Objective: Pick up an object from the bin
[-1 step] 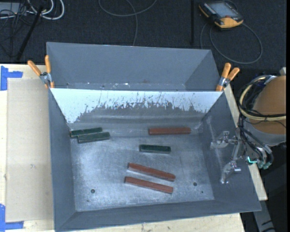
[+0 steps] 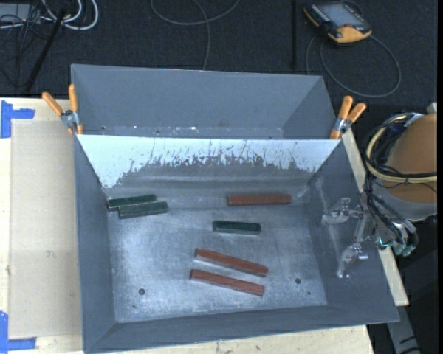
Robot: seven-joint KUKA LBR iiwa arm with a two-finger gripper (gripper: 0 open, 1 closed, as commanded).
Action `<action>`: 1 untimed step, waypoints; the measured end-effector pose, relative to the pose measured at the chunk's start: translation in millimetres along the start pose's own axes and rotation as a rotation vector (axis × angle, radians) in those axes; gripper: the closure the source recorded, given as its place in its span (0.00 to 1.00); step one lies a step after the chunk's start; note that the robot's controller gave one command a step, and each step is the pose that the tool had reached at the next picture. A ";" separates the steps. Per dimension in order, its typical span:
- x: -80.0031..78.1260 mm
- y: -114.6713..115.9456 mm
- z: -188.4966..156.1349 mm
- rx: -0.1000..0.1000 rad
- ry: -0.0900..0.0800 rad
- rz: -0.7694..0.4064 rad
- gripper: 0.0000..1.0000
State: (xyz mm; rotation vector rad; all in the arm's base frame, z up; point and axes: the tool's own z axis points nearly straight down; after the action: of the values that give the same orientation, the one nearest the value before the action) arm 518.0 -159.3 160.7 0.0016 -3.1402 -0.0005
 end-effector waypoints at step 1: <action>26.5 56.3 35.9 0.001 -0.002 0.004 0.00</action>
Offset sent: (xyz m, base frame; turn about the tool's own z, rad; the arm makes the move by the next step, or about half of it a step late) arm -0.0158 0.0578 -0.0892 -0.0440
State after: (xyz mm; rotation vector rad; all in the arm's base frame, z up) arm 491.3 -103.0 124.9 -0.0048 -3.1424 0.0006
